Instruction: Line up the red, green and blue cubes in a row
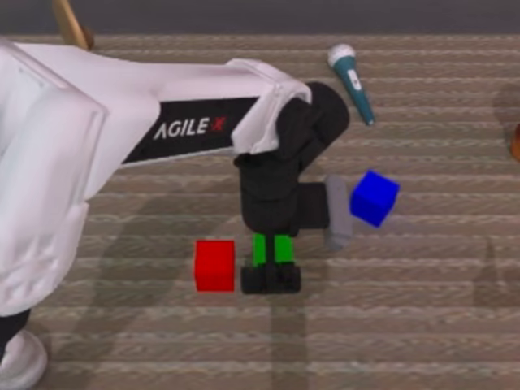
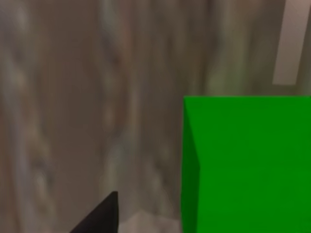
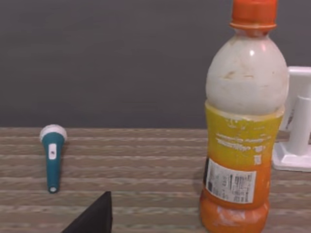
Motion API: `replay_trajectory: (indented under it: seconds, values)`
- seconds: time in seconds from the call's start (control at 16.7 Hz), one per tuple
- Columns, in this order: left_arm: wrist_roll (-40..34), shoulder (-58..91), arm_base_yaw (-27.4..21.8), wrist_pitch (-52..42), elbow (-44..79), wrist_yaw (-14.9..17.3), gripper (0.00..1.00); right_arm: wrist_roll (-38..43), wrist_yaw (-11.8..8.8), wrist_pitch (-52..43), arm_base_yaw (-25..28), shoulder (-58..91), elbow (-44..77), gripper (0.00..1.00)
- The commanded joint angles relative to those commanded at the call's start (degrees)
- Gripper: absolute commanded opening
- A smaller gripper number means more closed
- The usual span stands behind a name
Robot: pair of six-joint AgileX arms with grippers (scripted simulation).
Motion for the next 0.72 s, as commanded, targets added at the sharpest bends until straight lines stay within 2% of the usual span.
replay_trajectory:
  seconds: [0.18, 0.48, 0.72]
  values:
    - [0.07, -0.55, 0.13, -2.36, 2.04, -0.01, 1.0, 0.0, 0.0, 0.0, 0.0, 0.0, 0.0, 1.0]
    - [-0.02, -3.18, 0.95, -12.67, 9.16, -0.02, 1.0, 0.0, 0.0, 0.0, 0.0, 0.0, 0.0, 1.0]
    - [-0.08, -3.75, 1.12, -13.98, 10.22, -0.03, 1.0, 0.0, 0.0, 0.0, 0.0, 0.0, 0.0, 1.0]
